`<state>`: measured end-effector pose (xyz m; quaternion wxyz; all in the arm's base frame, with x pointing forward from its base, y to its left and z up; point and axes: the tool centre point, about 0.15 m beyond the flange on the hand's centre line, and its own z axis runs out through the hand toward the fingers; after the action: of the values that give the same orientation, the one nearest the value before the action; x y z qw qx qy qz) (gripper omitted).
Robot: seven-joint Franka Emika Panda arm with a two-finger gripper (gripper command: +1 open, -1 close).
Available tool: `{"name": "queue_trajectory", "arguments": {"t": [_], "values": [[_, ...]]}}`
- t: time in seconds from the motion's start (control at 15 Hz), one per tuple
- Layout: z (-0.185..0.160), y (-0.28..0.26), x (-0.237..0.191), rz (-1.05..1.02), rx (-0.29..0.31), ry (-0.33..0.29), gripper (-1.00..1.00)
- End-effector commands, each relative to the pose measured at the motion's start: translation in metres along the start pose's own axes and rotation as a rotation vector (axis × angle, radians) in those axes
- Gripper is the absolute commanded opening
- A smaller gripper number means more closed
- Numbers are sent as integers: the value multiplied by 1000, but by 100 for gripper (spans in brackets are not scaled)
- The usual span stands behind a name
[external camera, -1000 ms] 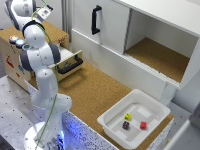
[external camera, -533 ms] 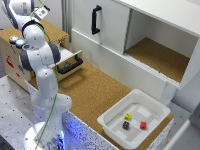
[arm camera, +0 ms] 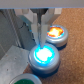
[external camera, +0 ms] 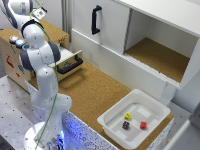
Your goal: Switch off the blue light
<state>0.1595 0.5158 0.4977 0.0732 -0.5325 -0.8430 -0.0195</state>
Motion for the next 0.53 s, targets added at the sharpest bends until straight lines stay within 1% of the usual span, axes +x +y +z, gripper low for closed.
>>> {"name": "queue_trajectory", "arguments": {"t": [0.0,0.27,0.4,0.47], "values": [[25,7,18,28,68,-118,-100],[55,18,19,62,67,-149,-100],[75,29,14,92,59,-187,-100],[75,35,10,111,40,-184,-100]]}}
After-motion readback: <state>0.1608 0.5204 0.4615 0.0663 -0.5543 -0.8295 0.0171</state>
